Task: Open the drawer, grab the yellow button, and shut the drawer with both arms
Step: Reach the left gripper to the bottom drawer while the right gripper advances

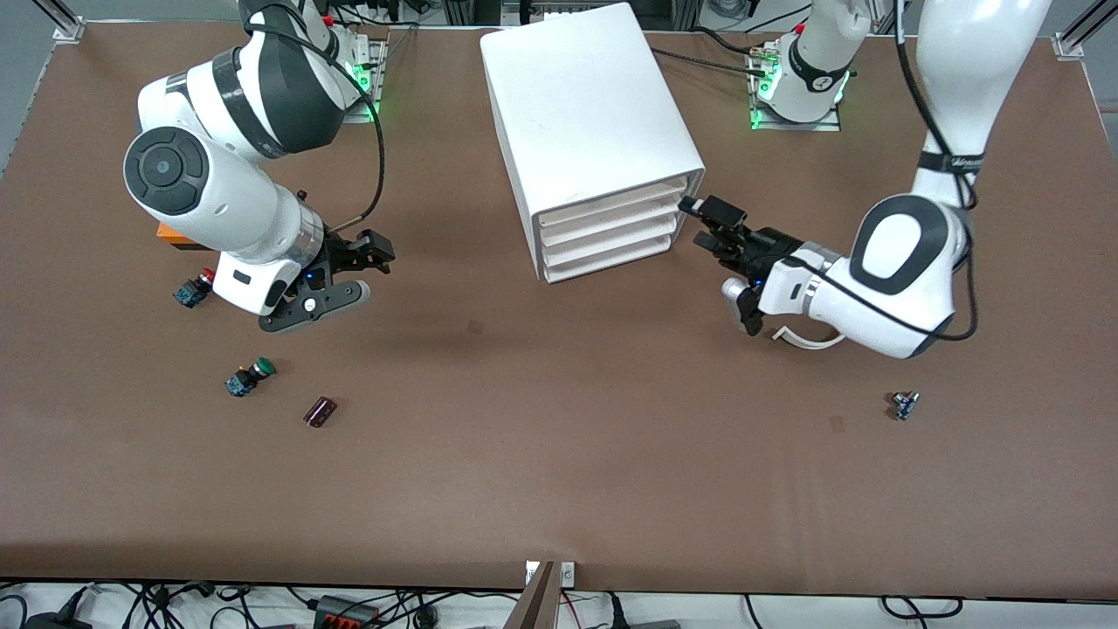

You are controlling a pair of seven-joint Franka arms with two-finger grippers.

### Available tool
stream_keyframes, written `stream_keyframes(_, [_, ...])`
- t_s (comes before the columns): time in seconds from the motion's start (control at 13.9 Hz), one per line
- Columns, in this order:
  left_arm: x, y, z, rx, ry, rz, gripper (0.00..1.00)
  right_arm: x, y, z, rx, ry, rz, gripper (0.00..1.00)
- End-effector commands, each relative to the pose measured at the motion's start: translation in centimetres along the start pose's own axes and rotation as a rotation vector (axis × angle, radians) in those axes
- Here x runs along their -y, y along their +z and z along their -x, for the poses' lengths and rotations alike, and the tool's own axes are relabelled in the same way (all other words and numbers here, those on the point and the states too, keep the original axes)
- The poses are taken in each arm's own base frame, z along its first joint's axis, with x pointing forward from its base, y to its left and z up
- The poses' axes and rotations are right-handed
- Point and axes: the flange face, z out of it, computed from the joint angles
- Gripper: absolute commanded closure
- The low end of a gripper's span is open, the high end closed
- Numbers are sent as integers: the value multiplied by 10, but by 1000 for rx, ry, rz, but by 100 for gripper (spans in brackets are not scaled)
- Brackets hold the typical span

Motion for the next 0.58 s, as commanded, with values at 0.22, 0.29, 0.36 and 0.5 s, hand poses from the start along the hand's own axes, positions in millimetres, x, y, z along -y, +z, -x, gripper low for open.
stream_keyframes(0.22, [69, 59, -16, -42, 201, 279, 24, -2, -5, -2, -7, 3, -8, 0])
stream_keyframes(0.29, [77, 71, -15, -41, 229, 312, 32, -2, -5, -2, -7, 6, -9, 0])
stream_keyframes(0.36, [79, 75, -14, -31, 232, 324, 44, -3, -5, -2, -8, 8, -10, 0])
stream_keyframes(0.5, [85, 89, -8, -10, 203, 342, 51, -8, -9, -4, -17, 9, -11, 0])
